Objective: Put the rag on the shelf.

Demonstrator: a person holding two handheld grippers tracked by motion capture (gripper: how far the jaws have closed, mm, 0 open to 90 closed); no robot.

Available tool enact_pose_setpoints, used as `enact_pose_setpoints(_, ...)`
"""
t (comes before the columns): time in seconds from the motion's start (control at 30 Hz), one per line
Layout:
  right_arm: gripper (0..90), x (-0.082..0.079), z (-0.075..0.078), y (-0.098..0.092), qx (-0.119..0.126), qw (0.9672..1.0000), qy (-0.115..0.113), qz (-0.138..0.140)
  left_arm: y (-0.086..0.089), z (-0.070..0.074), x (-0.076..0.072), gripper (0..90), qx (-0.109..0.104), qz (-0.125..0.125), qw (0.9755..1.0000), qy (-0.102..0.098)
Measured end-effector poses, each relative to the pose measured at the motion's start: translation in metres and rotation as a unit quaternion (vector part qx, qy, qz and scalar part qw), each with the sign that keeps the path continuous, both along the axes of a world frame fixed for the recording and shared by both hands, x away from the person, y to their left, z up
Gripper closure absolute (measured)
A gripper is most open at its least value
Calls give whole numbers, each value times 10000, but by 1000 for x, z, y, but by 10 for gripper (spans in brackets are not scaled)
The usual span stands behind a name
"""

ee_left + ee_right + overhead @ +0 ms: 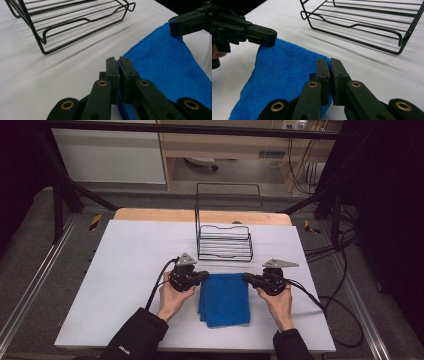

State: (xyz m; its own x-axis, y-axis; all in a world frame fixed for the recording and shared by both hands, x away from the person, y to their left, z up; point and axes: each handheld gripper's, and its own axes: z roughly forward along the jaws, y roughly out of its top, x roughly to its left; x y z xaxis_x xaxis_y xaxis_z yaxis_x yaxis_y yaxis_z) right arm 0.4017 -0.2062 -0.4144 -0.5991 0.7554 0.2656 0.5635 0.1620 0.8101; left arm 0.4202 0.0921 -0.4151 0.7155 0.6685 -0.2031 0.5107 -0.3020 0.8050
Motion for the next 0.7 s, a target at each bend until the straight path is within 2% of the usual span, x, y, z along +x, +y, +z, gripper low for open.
enact_pose_setpoints(0.1,867,-2,2,-1,46,10000,-74,-21,2,5,-3,864,-103,16,9999,-104)
enact_pose_setpoints(0.3,867,-6,8,-1,80,9997,-240,-38,1,10,-7,864,-72,16,9997,-251)
enact_pose_setpoints(0.53,867,-9,13,-1,68,9990,-430,-36,2,16,-11,864,-140,52,9991,-397)
enact_pose_setpoints(0.7,867,-12,18,0,112,9984,-547,-41,4,21,-13,864,-289,81,9985,-455)
